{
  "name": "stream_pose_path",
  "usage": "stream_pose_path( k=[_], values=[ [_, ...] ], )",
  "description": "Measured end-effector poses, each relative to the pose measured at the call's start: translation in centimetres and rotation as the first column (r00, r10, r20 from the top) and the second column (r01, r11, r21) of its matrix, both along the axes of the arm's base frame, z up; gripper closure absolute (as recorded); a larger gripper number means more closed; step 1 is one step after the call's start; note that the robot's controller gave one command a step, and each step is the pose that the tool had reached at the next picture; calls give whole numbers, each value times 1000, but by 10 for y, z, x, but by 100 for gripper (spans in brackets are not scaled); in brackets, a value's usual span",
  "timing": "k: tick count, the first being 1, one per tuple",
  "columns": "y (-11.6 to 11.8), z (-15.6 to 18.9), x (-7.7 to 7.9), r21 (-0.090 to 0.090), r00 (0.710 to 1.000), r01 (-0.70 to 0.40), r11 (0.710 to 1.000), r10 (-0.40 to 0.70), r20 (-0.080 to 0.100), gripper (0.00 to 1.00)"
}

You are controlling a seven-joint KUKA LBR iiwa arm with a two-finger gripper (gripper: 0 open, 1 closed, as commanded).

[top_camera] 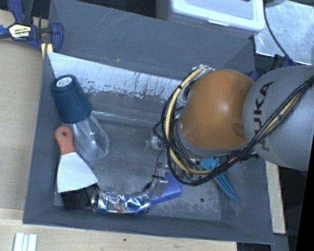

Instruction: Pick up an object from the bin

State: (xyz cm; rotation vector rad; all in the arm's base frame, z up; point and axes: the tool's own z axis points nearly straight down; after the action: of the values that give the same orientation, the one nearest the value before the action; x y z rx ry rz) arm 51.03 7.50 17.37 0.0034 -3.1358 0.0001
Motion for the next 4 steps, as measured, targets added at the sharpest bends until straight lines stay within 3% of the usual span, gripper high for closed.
stream_pose_path(
  k=[1, 2, 3, 4],
  values=[
    [-1, 5, 2, 1, 1000, 3, 1000, -3, 9, 0],
    [12, -93, -21, 0, 957, -290, 957, 290, 3, 0],
    [16, -45, -26, -3, 923, -384, 923, 384, 16, 0],
    [13, -103, -20, 0, 949, -316, 949, 316, 15, 0]
  ],
)
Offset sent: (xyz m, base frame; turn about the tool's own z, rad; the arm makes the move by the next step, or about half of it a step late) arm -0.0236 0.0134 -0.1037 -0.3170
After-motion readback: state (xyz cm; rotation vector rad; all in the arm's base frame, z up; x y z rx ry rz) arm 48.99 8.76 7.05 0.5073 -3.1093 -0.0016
